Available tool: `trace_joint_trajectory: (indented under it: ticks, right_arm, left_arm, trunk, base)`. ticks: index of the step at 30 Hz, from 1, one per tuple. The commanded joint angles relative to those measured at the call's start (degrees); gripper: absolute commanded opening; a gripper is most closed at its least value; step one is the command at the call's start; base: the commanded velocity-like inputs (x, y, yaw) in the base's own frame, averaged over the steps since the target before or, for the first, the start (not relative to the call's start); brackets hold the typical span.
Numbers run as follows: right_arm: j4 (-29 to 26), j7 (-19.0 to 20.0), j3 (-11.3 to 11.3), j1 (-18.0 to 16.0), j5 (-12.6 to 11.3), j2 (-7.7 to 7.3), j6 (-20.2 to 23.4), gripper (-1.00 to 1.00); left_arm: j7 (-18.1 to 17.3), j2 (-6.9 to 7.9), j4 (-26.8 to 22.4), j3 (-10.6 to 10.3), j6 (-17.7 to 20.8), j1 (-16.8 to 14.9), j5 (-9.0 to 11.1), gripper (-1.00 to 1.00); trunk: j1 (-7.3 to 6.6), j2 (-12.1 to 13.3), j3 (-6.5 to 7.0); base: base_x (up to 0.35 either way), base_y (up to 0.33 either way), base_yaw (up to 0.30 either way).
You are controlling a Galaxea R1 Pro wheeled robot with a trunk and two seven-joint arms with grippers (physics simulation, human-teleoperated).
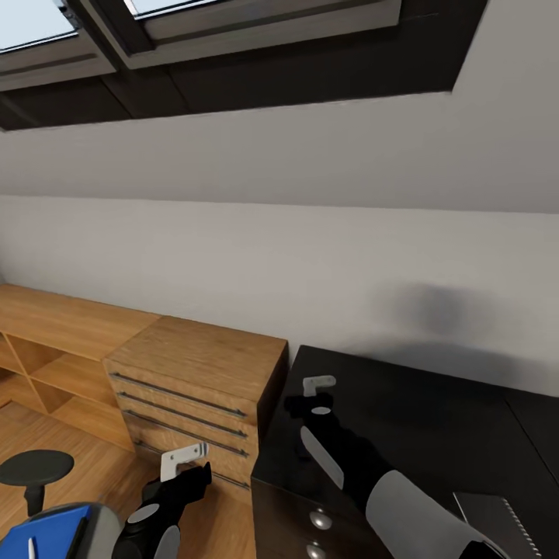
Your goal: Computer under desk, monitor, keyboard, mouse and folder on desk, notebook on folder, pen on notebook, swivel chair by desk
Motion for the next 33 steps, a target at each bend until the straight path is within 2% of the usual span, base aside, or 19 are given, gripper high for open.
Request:
trace_joint_trajectory:
  ticks: [1,10,15,20,25,28,33]
  right_arm:
    - [-0.1,-0.5,0.5,-0.1,-0.4,-0.04,0.2,1.00]
    - [0.1,-0.5,1.1,0.0,-0.5,-0.10,0.2,1.00]
    - [4.2,-0.1,1.1,-0.1,-0.9,0.18,0.6,1.00]
    - [5.5,2.5,0.9,-0.1,-1.1,0.22,0.8,1.00]
    - [5.7,3.3,0.6,-0.1,-1.1,0.22,0.9,1.00]
    - [6.2,3.4,-1.2,-0.1,-1.1,0.21,0.9,1.00]
    - [6.5,3.6,-2.1,-0.1,-1.1,0.20,0.9,1.00]
  left_arm:
    - [0.5,0.01,-0.1,-0.1,0.1,0.0,0.6,1.00]
    - [0.6,0.01,-0.1,0.0,0.1,0.0,0.6,1.00]
    - [0.6,0.04,-0.1,0.0,-0.9,0.0,0.6,1.00]
    - [0.6,0.09,-0.1,0.0,-2.7,0.0,0.6,1.00]
    - [0.6,0.10,-0.1,0.0,-2.9,0.0,0.6,1.00]
    - [0.6,0.10,-0.1,0.0,-2.9,0.0,0.6,1.00]
    - [0.6,0.10,-0.1,0.0,-2.9,0.0,0.6,1.00]
  trunk:
    - [0.23,-0.5,-0.25]
    - [2.21,-4.1,-1.87]
    - [3.31,-6.1,-2.77]
    - [4.41,-8.1,-3.66]
    - [5.50,-10.1,-4.56]
    - [6.16,-11.3,-5.10]
    - [7.26,-13.3,-6.00]
  base:
    - [0.001,0.000,0.000]
    - [0.000,0.000,0.000]
    - [0.000,0.000,0.000]
    - [0.000,0.000,0.000]
    - [0.000,0.000,0.000]
    - [0.000,0.000,0.000]
    - [0.000,0.000,0.000]
